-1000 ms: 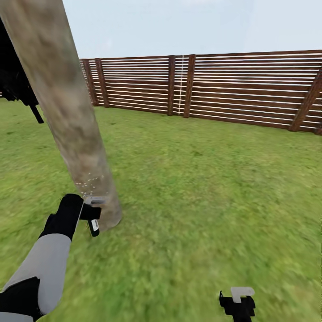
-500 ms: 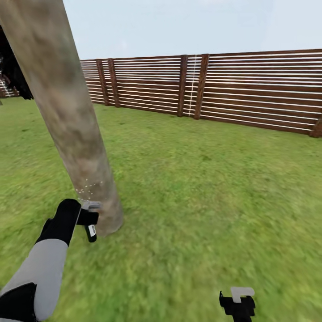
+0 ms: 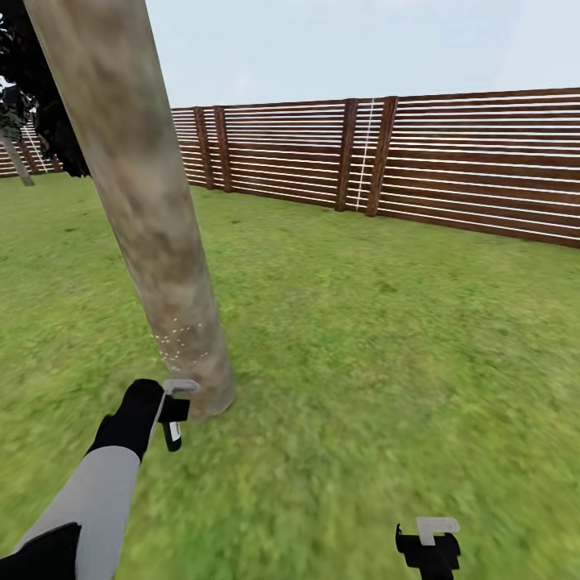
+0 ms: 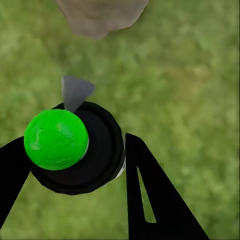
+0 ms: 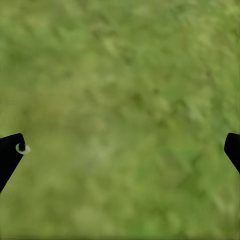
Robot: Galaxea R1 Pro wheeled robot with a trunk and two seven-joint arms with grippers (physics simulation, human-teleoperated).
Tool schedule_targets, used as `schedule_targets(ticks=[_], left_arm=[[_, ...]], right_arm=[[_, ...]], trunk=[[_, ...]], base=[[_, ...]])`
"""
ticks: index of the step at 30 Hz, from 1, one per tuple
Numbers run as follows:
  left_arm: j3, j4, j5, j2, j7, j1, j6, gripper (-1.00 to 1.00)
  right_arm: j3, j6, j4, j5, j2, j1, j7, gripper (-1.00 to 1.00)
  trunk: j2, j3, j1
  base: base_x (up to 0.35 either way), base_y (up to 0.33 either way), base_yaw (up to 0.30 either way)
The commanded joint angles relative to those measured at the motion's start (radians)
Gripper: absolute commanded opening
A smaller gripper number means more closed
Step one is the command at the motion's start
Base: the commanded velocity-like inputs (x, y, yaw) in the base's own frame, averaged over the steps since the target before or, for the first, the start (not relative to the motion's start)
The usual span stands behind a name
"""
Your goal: In the garden, pick up the pesticide atomizer on the floor and spray pesticide onto both trees until each tree trunk is fully covered.
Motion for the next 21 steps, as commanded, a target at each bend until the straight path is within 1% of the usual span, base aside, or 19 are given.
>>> schedule_targets(ticks=[1,3,4,7,11,14,16,18,21], left_arm=[[0.004,0.000,0.002,-0.003,0.010,-0.001,0.001,-1.00],[0.000,-0.007,0.033,0.003,0.025,0.000,0.002,-1.00],[-0.001,-0.012,0.041,0.005,0.026,0.002,0.004,-1.00],[-0.003,-0.034,0.045,0.003,0.030,0.003,0.004,-1.00],[-0.003,-0.026,0.047,-0.006,0.035,0.010,-0.002,-1.00],[-0.001,-0.024,0.049,-0.006,0.036,0.035,-0.010,-1.00],[0.000,-0.027,0.049,-0.004,0.038,0.062,-0.045,-1.00],[0.000,-0.026,0.049,-0.001,0.050,0.074,-0.072,-1.00],[0.000,-0.025,0.052,-0.010,0.055,0.077,-0.079,-1.00]], right_arm=[[-0.007,-0.002,0.000,0.010,0.000,0.001,-0.004,1.00],[-0.007,-0.002,0.000,0.010,0.000,0.003,-0.004,1.00],[-0.007,-0.002,0.000,0.009,0.000,0.004,-0.003,1.00],[-0.007,-0.002,0.000,0.009,0.000,0.004,-0.003,1.00],[-0.007,-0.002,0.000,0.009,0.001,0.004,-0.004,1.00],[-0.007,-0.002,0.000,0.009,0.002,0.004,-0.004,1.00],[-0.007,-0.002,0.000,0.009,0.002,0.004,-0.004,1.00],[-0.007,-0.002,0.000,0.009,0.002,0.004,-0.004,1.00],[-0.007,-0.002,0.000,0.010,0.002,0.004,-0.004,1.00]], trunk=[[0.000,-0.001,0.000],[0.000,-0.001,0.000],[0.000,-0.001,0.000],[0.000,-0.001,0.000],[0.000,-0.001,0.000],[0.000,-0.001,0.000],[0.000,-0.001,0.000],[0.000,-0.001,0.000],[0.000,-0.001,0.000]], base=[[0.000,0.000,0.000],[0.000,0.000,0.000],[0.009,0.000,0.000],[0.140,-0.076,0.000],[0.232,-0.154,0.047],[0.241,-0.162,0.237],[0.242,-0.165,0.272],[0.242,-0.166,0.276],[0.239,-0.172,0.106]])
